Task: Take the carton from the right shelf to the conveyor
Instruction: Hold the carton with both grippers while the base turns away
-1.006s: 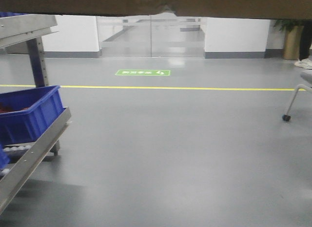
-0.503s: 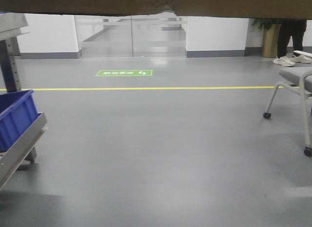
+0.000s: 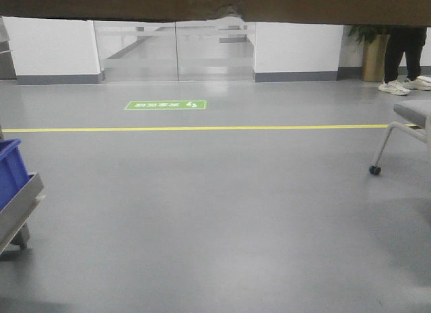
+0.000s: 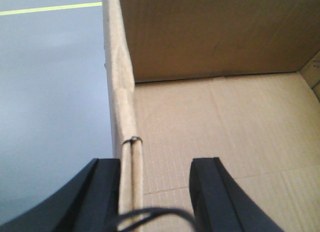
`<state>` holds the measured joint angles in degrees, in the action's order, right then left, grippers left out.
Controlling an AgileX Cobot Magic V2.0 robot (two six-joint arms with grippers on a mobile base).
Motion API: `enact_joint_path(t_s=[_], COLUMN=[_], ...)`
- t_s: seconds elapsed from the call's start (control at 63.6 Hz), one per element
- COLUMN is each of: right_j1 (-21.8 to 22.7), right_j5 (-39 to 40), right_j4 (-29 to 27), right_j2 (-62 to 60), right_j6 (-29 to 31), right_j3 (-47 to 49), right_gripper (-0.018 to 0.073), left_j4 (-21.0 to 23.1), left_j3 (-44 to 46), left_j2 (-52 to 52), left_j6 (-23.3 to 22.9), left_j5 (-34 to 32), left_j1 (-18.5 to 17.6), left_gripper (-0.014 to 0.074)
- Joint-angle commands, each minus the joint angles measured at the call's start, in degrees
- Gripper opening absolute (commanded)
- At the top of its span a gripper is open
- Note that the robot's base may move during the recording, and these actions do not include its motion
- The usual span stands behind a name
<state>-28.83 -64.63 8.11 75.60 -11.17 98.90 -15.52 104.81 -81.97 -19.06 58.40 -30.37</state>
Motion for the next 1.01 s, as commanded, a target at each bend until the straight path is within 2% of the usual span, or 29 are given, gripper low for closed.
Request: enact_joint_path(t_s=[0.0, 0.99], right_j1=[-0.4, -0.4], right_j5=[5.2, 5.2], right_j4=[-3.9, -3.9], right_j2=[-0.2, -0.2], right_j6=[0.7, 0.7], right_j3=[0.3, 0.3], right_gripper=[-0.007, -0.007], left_j4=[5.9, 4.8], left_j3=[0.3, 0.3], left_j2=[0.9, 0.9], left_j6=[1.9, 1.9], left_j5=[-5.0, -5.5], left_j1=[-1.4, -1.4], left_gripper=[-0.0018, -0.0018])
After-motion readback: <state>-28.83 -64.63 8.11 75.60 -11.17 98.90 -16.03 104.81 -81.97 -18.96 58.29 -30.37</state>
